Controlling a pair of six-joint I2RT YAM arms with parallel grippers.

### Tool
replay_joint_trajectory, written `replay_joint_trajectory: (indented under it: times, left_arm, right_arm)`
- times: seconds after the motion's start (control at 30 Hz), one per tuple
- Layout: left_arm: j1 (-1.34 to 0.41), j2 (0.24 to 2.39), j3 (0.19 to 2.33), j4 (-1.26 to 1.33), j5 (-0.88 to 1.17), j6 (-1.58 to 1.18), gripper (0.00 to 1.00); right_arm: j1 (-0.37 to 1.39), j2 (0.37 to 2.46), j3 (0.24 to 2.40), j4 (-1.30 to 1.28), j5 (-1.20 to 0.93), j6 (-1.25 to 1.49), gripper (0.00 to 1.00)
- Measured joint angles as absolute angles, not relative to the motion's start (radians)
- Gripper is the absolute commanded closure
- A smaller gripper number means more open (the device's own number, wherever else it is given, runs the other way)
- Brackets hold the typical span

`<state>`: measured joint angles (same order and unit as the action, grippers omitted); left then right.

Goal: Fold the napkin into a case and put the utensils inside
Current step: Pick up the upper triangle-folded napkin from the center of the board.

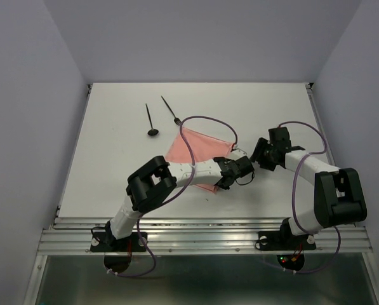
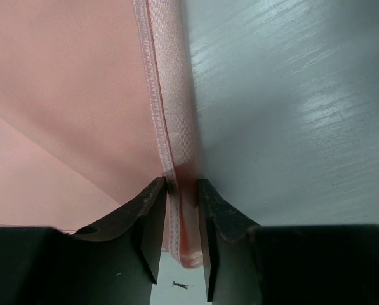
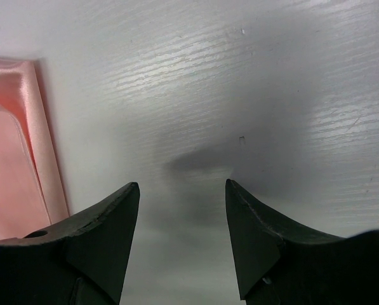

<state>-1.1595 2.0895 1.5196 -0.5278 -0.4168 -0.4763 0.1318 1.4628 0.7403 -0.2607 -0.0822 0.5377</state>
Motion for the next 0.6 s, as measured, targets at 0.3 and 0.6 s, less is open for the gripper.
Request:
replay_joint_trajectory:
  times: [0.3,0.6]
  left_arm:
    - [-1.125,2.066,1.475,-0.456,-0.366,-0.446,1.0]
    - [-1.075,2.027,1.418,-0.392,-0.316,-0.398,1.0]
  right_arm:
    - [0.132,1.452,0.74,-0.261,-0.093,0.528,0.37]
    - [0.146,1.461,0.739,-0.221,-0.271,0.508,0.27]
